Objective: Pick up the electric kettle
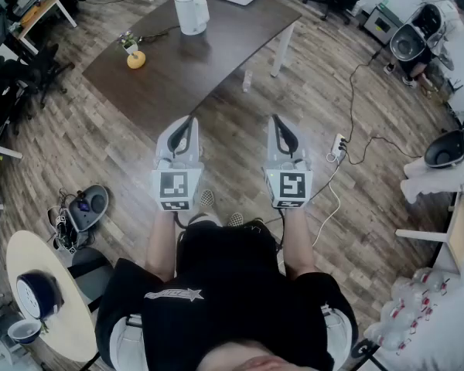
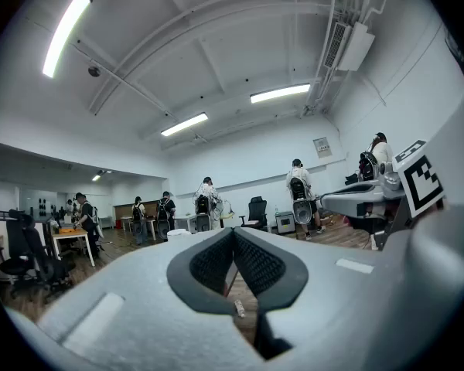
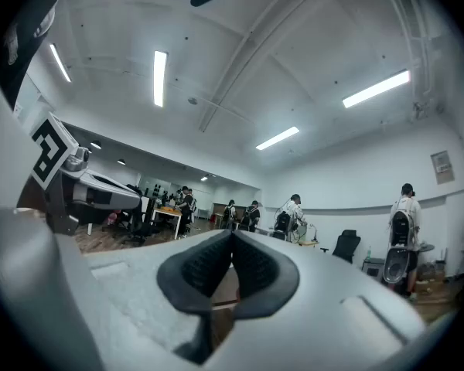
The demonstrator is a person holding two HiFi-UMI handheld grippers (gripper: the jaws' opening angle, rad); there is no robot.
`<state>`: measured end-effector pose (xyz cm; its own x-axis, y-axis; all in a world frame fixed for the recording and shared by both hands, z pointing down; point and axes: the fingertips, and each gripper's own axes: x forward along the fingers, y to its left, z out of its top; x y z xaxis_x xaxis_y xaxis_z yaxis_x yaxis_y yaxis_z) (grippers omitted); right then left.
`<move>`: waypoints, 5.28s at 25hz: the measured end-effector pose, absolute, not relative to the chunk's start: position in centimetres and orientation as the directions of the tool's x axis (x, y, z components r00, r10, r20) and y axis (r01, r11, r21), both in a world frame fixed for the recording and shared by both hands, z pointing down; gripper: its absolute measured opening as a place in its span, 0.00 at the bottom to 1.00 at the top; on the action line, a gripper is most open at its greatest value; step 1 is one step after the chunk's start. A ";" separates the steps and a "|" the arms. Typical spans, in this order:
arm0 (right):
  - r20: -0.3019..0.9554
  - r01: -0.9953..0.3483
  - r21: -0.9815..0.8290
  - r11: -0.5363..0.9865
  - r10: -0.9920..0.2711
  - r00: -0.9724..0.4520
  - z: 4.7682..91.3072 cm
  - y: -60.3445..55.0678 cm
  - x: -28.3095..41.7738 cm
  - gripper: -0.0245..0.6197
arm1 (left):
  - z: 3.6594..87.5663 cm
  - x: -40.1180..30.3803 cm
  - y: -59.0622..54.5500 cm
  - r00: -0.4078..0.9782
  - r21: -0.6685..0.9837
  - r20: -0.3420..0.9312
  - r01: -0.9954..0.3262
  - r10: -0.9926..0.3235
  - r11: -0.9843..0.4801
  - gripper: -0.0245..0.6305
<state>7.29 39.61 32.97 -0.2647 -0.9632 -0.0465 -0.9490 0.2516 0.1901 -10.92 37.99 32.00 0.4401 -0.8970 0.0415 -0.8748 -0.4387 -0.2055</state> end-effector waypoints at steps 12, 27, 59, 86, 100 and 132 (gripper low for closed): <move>-0.034 -0.952 0.184 0.245 -0.966 -0.255 33.6 37.0 8.6 0.05 | 33.0 -9.8 35.3 0.434 -0.190 0.063 -0.879 -0.899 -0.438 0.05; 0.004 -0.955 0.160 0.248 -0.968 -0.251 35.2 21.3 9.3 0.05 | 34.7 -8.7 19.2 0.449 -0.174 0.108 -0.870 -0.887 -0.462 0.05; 0.100 -0.961 0.146 0.237 -0.970 -0.223 39.3 -3.9 8.3 0.05 | 38.9 -10.3 -6.9 0.454 -0.111 0.180 -0.872 -0.873 -0.476 0.05; 0.253 -0.901 0.068 0.427 -0.882 -0.399 48.0 -23.5 9.3 0.05 | 49.3 -7.4 -23.3 0.416 0.067 0.327 -0.906 -0.849 -0.418 0.47; 0.329 -0.891 0.043 0.453 -0.848 -0.415 52.0 -26.7 10.5 0.05 | 53.7 -6.4 -27.7 0.390 0.083 0.365 -0.918 -0.845 -0.388 0.51; 0.388 -0.914 0.037 0.405 -0.848 -0.360 54.8 -30.3 16.5 0.05 | 55.8 -2.1 -34.3 0.405 0.080 0.357 -0.911 -0.842 -0.404 0.44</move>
